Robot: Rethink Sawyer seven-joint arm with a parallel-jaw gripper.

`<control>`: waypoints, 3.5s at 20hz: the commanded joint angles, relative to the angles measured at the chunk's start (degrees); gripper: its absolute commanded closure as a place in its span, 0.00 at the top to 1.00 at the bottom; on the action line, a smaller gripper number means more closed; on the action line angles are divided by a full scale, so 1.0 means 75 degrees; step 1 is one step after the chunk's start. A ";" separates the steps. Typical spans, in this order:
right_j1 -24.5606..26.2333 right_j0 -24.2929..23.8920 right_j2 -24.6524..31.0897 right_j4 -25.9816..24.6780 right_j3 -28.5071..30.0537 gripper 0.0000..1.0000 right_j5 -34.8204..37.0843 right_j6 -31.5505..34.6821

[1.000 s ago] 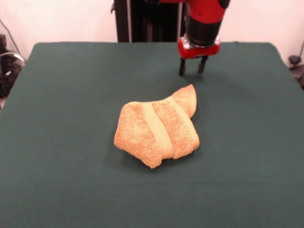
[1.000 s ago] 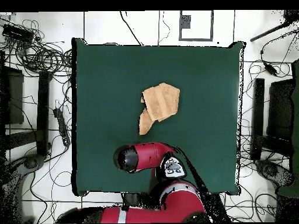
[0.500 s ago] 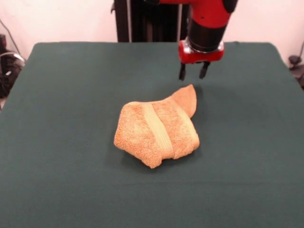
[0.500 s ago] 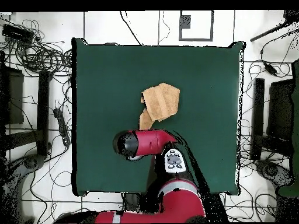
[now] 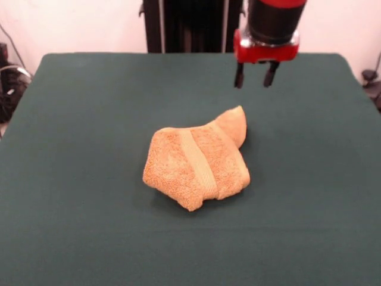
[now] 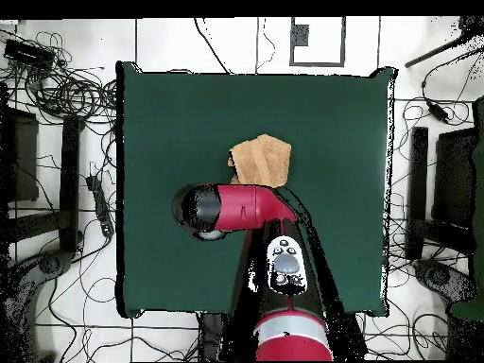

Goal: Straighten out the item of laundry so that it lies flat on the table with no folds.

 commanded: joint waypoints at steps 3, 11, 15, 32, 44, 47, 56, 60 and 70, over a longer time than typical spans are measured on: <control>0.0898 0.0273 0.0132 0.0428 -0.1166 1.00 0.0440 0.1707; 0.2496 0.0143 -0.0155 -0.0406 -0.2329 1.00 -0.0687 0.1013; 0.2847 0.0125 -0.0317 -0.0700 -0.2705 1.00 -0.0848 0.0752; 0.3811 0.0260 -0.0206 -0.0812 -0.3268 1.00 -0.1164 0.0895; 0.3769 0.0383 -0.0594 -0.0814 -0.3334 1.00 -0.1086 0.1221; 0.3784 0.0406 -0.0695 -0.0803 -0.3417 1.00 -0.0909 0.1210; 0.3747 0.0282 -0.0545 -0.0675 -0.3336 1.00 -0.1020 0.1079; 0.3765 0.0360 -0.0620 -0.0949 -0.3374 1.00 -0.1028 0.0801; 0.3575 0.0227 -0.0576 -0.0516 -0.2941 1.00 -0.1461 0.1482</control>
